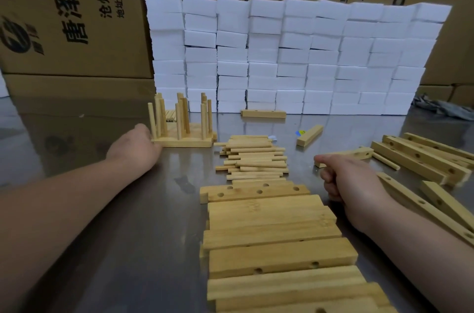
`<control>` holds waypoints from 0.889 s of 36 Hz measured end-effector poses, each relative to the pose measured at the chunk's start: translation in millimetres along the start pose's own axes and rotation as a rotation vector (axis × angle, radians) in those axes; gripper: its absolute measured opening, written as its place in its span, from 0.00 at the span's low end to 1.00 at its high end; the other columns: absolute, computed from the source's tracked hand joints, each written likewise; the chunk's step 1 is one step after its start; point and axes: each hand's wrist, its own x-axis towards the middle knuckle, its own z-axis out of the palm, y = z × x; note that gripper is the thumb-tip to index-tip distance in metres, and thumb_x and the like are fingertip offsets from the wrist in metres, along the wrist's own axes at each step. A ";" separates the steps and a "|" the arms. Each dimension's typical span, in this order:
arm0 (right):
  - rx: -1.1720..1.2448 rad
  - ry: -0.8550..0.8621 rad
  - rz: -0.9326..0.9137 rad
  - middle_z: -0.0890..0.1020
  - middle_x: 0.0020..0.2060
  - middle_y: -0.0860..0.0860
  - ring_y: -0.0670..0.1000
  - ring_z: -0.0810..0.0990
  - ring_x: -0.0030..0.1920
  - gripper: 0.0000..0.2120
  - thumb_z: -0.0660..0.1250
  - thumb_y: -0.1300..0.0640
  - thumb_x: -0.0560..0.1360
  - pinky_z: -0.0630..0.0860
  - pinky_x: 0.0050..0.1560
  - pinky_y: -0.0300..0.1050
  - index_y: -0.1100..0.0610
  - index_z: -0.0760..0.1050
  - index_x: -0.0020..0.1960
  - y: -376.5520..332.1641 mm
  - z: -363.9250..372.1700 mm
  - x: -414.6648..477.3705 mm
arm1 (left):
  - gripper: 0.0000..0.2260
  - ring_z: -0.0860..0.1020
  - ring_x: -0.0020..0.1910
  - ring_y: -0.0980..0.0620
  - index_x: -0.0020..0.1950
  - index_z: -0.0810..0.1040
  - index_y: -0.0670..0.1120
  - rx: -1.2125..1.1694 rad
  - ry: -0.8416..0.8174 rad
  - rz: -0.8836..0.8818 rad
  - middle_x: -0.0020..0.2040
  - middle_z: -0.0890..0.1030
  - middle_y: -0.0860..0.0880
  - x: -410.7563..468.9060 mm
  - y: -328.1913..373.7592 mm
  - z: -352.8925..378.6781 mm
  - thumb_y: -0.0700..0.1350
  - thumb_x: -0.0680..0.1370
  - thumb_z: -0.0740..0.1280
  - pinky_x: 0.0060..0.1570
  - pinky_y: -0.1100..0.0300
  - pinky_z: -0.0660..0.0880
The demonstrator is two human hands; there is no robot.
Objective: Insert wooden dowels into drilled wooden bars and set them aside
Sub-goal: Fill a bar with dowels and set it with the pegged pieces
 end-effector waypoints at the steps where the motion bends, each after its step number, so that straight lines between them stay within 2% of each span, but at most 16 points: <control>1: -0.003 -0.003 -0.001 0.68 0.22 0.47 0.46 0.62 0.21 0.06 0.62 0.58 0.77 0.59 0.26 0.42 0.56 0.78 0.46 -1.1 0.4 -1.4 | 0.07 0.73 0.44 0.45 0.47 0.71 0.45 -0.019 -0.011 0.021 0.43 0.75 0.47 -7.3 5.3 -0.7 0.48 0.76 0.61 0.40 0.56 0.68; 4: -0.012 -0.018 -0.006 0.68 0.23 0.48 0.47 0.62 0.23 0.05 0.63 0.58 0.76 0.59 0.27 0.43 0.57 0.77 0.46 -2.9 0.2 -4.4 | 0.08 0.73 0.40 0.49 0.40 0.74 0.48 -0.151 -0.095 0.093 0.40 0.76 0.48 -31.9 24.7 0.6 0.47 0.77 0.59 0.36 0.58 0.66; 6: -0.028 -0.033 -0.014 0.68 0.25 0.49 0.48 0.62 0.25 0.06 0.63 0.57 0.76 0.59 0.28 0.43 0.58 0.77 0.46 -3.8 0.7 -6.0 | 0.12 0.73 0.39 0.52 0.38 0.75 0.49 -0.321 -0.185 0.120 0.41 0.76 0.50 -48.5 39.3 3.8 0.49 0.79 0.58 0.34 0.60 0.65; 9: -0.057 -0.062 -0.042 0.68 0.26 0.50 0.49 0.63 0.27 0.06 0.63 0.56 0.76 0.60 0.31 0.45 0.57 0.76 0.44 -3.1 1.4 -8.7 | 0.15 0.75 0.46 0.51 0.40 0.78 0.51 -0.593 -0.278 0.059 0.46 0.78 0.50 -68.0 56.6 9.8 0.50 0.81 0.55 0.39 0.59 0.66; 14: -0.173 -0.123 -0.112 0.71 0.29 0.49 0.49 0.66 0.30 0.08 0.63 0.53 0.76 0.64 0.35 0.45 0.56 0.78 0.46 -2.7 2.0 -12.6 | 0.18 0.74 0.52 0.53 0.42 0.80 0.54 -0.632 -0.358 0.098 0.50 0.77 0.53 -80.5 57.8 5.5 0.56 0.81 0.52 0.54 0.55 0.66; 16: -0.217 -0.157 -0.138 0.74 0.32 0.49 0.49 0.68 0.33 0.08 0.64 0.51 0.76 0.66 0.37 0.45 0.52 0.80 0.46 -3.5 2.1 -14.2 | 0.17 0.74 0.50 0.57 0.43 0.80 0.55 -0.646 -0.411 0.150 0.49 0.78 0.55 -84.5 54.9 -0.7 0.57 0.80 0.53 0.52 0.56 0.66; 18: -0.278 -0.191 -0.159 0.75 0.34 0.49 0.49 0.71 0.35 0.08 0.64 0.49 0.76 0.68 0.39 0.45 0.50 0.80 0.46 -3.9 2.6 -15.0 | 0.15 0.74 0.48 0.61 0.44 0.80 0.56 -0.544 -0.465 0.268 0.47 0.78 0.58 -89.9 54.8 -3.8 0.57 0.79 0.56 0.46 0.60 0.66; 20: -0.313 -0.209 -0.168 0.77 0.36 0.47 0.48 0.72 0.37 0.08 0.64 0.47 0.75 0.68 0.39 0.43 0.48 0.80 0.47 -4.2 3.4 -15.2 | 0.12 0.74 0.48 0.60 0.46 0.80 0.57 -0.483 -0.474 0.342 0.47 0.78 0.59 -95.2 56.3 -5.2 0.55 0.79 0.57 0.43 0.63 0.67; 22: -0.320 -0.212 -0.173 0.78 0.38 0.47 0.48 0.73 0.38 0.08 0.64 0.48 0.75 0.67 0.38 0.42 0.47 0.80 0.48 -4.3 3.3 -14.7 | 0.12 0.74 0.50 0.60 0.51 0.79 0.57 -0.523 -0.492 0.339 0.50 0.78 0.59 -97.6 57.8 -7.2 0.53 0.80 0.55 0.45 0.63 0.66; 26: -0.339 -0.230 -0.179 0.79 0.44 0.44 0.45 0.75 0.44 0.07 0.63 0.48 0.76 0.68 0.39 0.41 0.44 0.79 0.50 -3.0 1.8 -14.6 | 0.16 0.73 0.53 0.58 0.49 0.80 0.54 -0.518 -0.552 0.338 0.51 0.77 0.58 -98.7 60.3 -9.5 0.50 0.81 0.52 0.50 0.61 0.65; 28: -0.368 -0.284 -0.173 0.79 0.48 0.40 0.40 0.74 0.49 0.09 0.62 0.47 0.76 0.67 0.42 0.37 0.43 0.78 0.54 -2.9 1.5 -14.8 | 0.17 0.74 0.53 0.58 0.48 0.80 0.54 -0.504 -0.575 0.334 0.50 0.78 0.58 -99.7 60.8 -8.9 0.53 0.81 0.51 0.50 0.62 0.65; 30: -0.423 -0.350 -0.161 0.75 0.48 0.34 0.35 0.71 0.48 0.11 0.61 0.45 0.76 0.64 0.44 0.34 0.42 0.77 0.57 -4.4 2.2 -16.8 | 0.18 0.73 0.52 0.62 0.49 0.80 0.56 -0.490 -0.593 0.337 0.49 0.77 0.62 -100.3 60.1 -8.2 0.56 0.81 0.50 0.47 0.67 0.64; 32: -0.487 -0.398 -0.155 0.74 0.50 0.34 0.35 0.70 0.48 0.14 0.60 0.43 0.77 0.62 0.49 0.37 0.41 0.75 0.60 -6.2 1.6 -19.7 | 0.20 0.72 0.52 0.65 0.49 0.80 0.57 -0.476 -0.603 0.350 0.50 0.76 0.64 -101.0 59.3 -8.5 0.58 0.80 0.49 0.47 0.67 0.63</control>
